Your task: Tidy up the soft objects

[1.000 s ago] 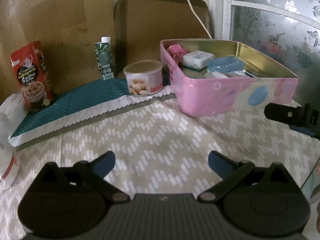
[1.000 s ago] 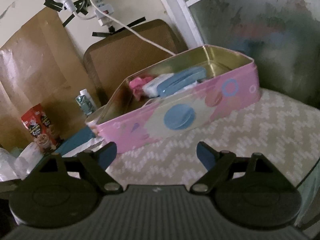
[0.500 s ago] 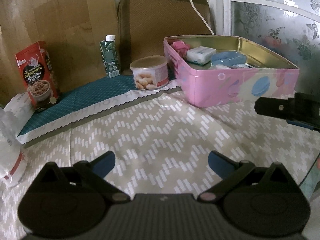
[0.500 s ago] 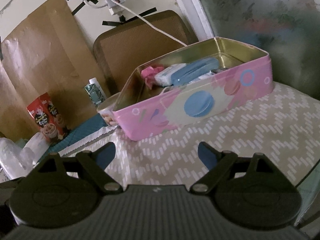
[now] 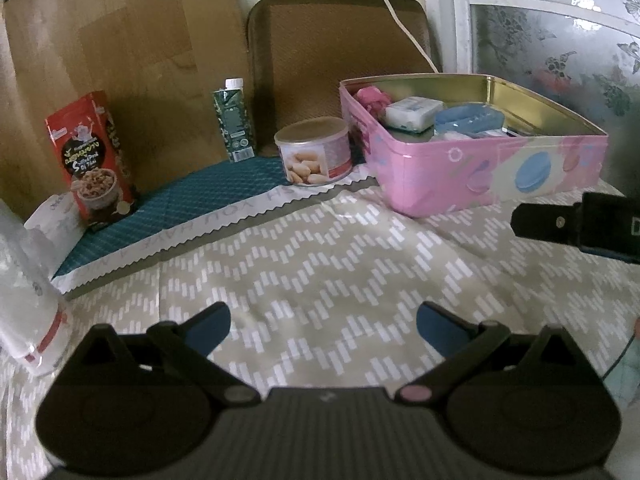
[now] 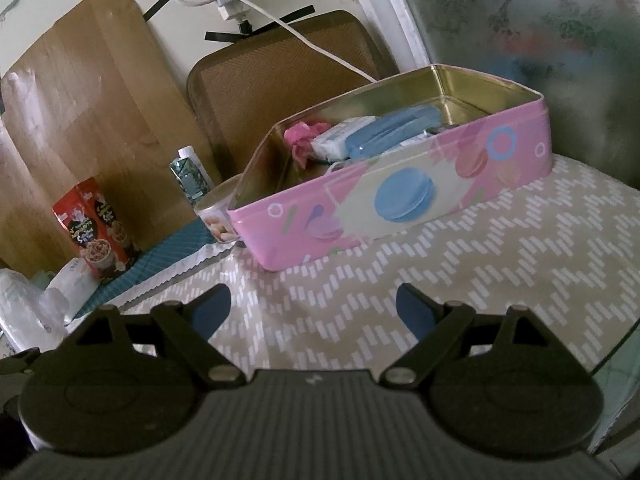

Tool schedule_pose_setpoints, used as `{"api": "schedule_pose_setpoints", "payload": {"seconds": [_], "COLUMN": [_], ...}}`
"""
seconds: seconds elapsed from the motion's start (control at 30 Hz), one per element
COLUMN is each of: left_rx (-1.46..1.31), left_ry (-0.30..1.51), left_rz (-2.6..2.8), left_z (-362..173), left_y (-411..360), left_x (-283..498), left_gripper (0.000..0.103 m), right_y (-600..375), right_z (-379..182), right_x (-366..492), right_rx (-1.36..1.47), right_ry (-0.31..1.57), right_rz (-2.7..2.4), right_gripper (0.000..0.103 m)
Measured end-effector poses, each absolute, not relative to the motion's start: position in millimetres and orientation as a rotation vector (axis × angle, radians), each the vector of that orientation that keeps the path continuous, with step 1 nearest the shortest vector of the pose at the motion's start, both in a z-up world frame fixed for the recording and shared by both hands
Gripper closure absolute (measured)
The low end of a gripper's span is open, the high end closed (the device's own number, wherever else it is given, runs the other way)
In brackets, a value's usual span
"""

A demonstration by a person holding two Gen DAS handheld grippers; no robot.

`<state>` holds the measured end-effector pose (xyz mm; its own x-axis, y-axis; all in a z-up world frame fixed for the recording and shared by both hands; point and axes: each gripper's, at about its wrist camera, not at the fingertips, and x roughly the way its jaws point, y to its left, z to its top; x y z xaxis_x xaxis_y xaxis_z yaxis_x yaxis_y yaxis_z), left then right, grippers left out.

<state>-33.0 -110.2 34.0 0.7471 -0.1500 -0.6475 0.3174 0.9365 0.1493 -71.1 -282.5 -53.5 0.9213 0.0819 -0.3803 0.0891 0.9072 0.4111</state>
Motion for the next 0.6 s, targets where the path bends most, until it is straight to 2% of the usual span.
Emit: {"api": "schedule_pose_setpoints", "payload": {"seconds": [0.6], "left_rx": [0.236], "left_ry": [0.713], "left_rz": [-0.262], "left_z": [37.0], "left_y": [-107.3], "left_x": [-34.8], "left_gripper": [0.0], "right_y": [-282.2], "right_z": [-55.2], "right_x": [-70.4], "right_rx": [0.445], "right_ry": [0.409], "right_rz": [-0.004], "right_gripper": [0.011]}}
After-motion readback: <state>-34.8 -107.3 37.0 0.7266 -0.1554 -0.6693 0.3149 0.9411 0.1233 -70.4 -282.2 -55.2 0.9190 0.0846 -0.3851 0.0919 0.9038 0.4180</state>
